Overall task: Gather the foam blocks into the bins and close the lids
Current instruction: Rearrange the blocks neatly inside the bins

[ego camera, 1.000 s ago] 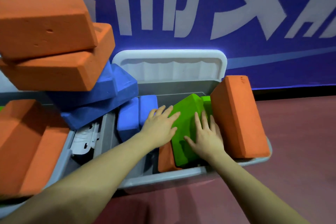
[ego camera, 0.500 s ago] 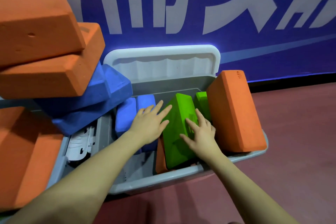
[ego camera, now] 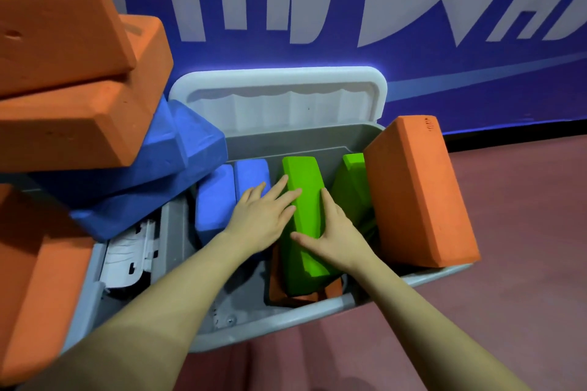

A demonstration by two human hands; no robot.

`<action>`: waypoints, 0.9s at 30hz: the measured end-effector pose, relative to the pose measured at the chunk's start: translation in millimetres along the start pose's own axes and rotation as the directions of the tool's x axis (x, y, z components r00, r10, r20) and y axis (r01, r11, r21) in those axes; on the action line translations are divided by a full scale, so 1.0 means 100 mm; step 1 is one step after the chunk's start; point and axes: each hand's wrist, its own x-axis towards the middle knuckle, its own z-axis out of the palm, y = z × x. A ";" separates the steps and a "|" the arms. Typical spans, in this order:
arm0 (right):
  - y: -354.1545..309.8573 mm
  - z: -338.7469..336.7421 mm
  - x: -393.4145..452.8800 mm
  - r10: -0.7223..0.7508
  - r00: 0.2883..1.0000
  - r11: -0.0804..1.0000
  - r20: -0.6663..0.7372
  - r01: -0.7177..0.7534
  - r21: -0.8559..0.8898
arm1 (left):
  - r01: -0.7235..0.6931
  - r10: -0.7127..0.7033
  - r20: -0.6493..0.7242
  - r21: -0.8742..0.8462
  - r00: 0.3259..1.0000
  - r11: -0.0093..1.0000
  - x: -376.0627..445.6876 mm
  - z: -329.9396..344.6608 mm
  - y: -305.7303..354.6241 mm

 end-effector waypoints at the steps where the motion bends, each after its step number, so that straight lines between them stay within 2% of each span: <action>1: -0.02 0.02 0.00 0.003 1.000 0.999 0.004 -0.004 0.035 | 0.003 -0.003 0.000 0.011 1.000 1.000 -0.02 -0.01 -0.02; 4: -0.08 0.00 -0.04 -0.030 0.998 0.997 -0.052 0.034 0.071 | -0.006 0.006 -0.028 0.000 1.000 1.000 -0.06 -0.06 -0.02; 7: -0.09 -0.08 -0.17 -0.178 0.981 0.979 -0.082 0.169 -0.112 | 0.060 -0.072 -0.140 -0.087 0.987 0.994 -0.06 -0.22 0.04; 9: -0.08 -0.17 -0.27 -0.255 0.960 0.949 -0.112 0.227 -0.217 | 0.121 -0.146 -0.153 -0.165 0.977 0.979 -0.06 -0.36 0.11; 14: -0.09 -0.41 -0.52 -0.376 0.905 0.907 -0.197 0.316 -0.279 | 0.096 -0.151 -0.185 -0.278 0.971 0.956 -0.15 -0.68 0.27; 16: -0.12 -0.49 -0.58 -0.424 0.870 0.891 -0.252 0.351 -0.288 | 0.070 -0.175 -0.192 -0.456 0.966 0.887 -0.18 -0.85 0.29; 18: -0.15 -0.56 -0.64 -0.454 0.848 0.878 -0.275 0.373 -0.299 | 0.010 -0.195 -0.215 -0.646 0.957 0.763 -0.24 -0.97 0.33; 20: -0.18 -0.59 -0.69 -0.461 0.839 0.879 -0.289 0.387 -0.278 | -0.059 -0.207 -0.278 -0.716 0.938 0.696 -0.33 -1.06 0.44; 22: -0.21 -0.61 -0.72 -0.419 0.850 0.907 -0.319 0.379 -0.182 | -0.131 -0.207 -0.350 -0.735 0.914 0.666 -0.40 -1.09 0.55; 24: -0.26 -0.64 -0.71 -0.383 0.862 0.922 -0.332 0.381 -0.076 | -0.180 -0.176 -0.401 -0.704 0.899 0.687 -0.47 -1.13 0.63; 27: -0.37 -0.72 -0.69 -0.430 0.842 0.892 -0.325 0.452 -0.008 | -0.222 -0.128 -0.444 -0.654 0.887 0.723 -0.63 -1.22 0.65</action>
